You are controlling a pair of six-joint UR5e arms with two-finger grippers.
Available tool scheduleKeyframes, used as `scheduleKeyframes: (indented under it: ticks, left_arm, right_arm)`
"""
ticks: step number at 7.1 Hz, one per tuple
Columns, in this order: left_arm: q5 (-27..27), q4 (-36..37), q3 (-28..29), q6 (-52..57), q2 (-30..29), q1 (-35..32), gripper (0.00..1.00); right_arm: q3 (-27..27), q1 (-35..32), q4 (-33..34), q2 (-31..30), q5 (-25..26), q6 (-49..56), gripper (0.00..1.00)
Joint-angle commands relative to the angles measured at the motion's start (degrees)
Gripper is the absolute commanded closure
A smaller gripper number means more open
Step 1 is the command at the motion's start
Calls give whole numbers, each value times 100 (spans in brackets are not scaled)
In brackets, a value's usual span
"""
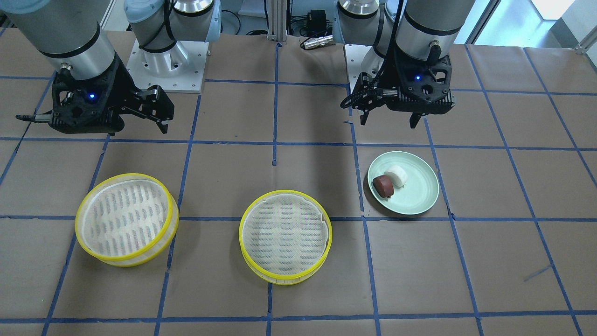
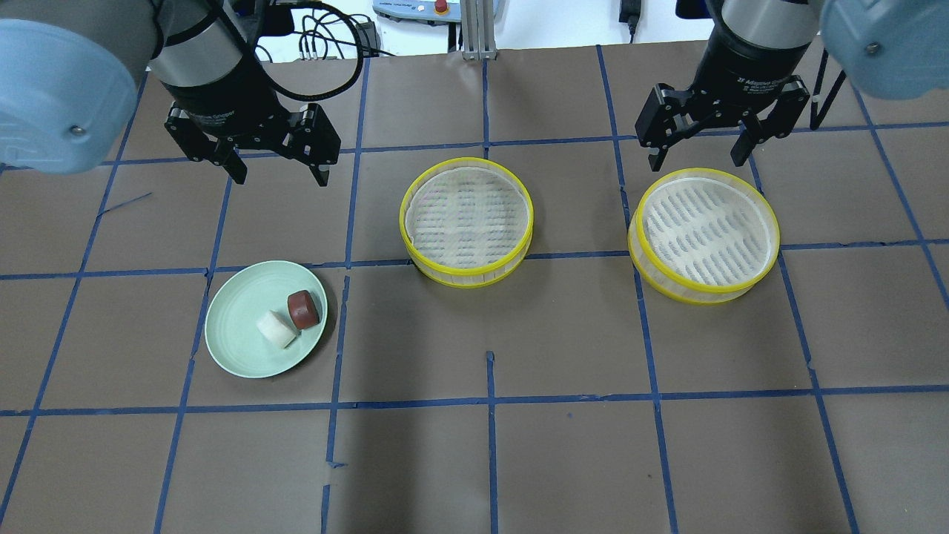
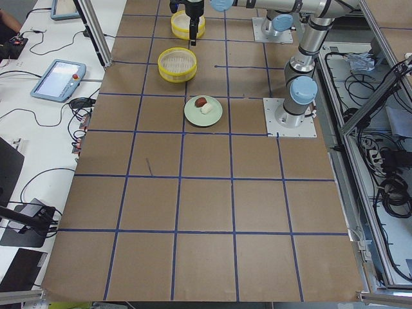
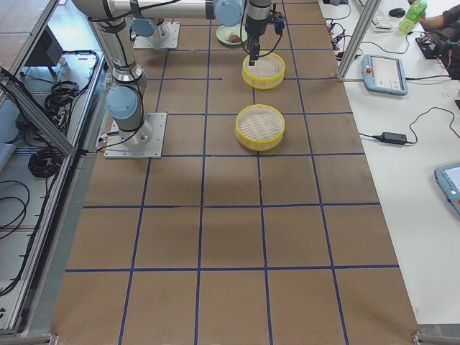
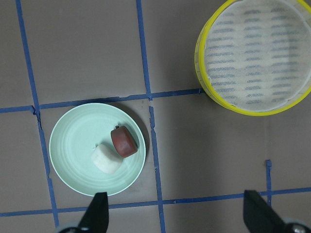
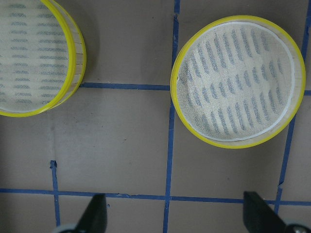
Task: Stack buns with steamer
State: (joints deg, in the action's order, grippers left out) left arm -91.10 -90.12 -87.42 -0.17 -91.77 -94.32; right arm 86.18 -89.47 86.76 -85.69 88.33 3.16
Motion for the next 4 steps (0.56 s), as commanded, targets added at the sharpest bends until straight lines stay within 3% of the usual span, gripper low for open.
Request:
scheduleKeyframes:
  ticks: [1, 2, 4]
  left_arm:
    - [-13, -14, -11, 42, 2, 36, 2]
    - [-30, -145, -72, 52, 10, 167, 1]
    - [22, 45, -859, 819, -138, 859, 3]
  right_arm:
    - [12, 26, -1, 9, 0, 61, 0]
    - [82, 78, -18, 9, 0, 123, 0]
    - [380, 419, 664, 105, -79, 680, 0]
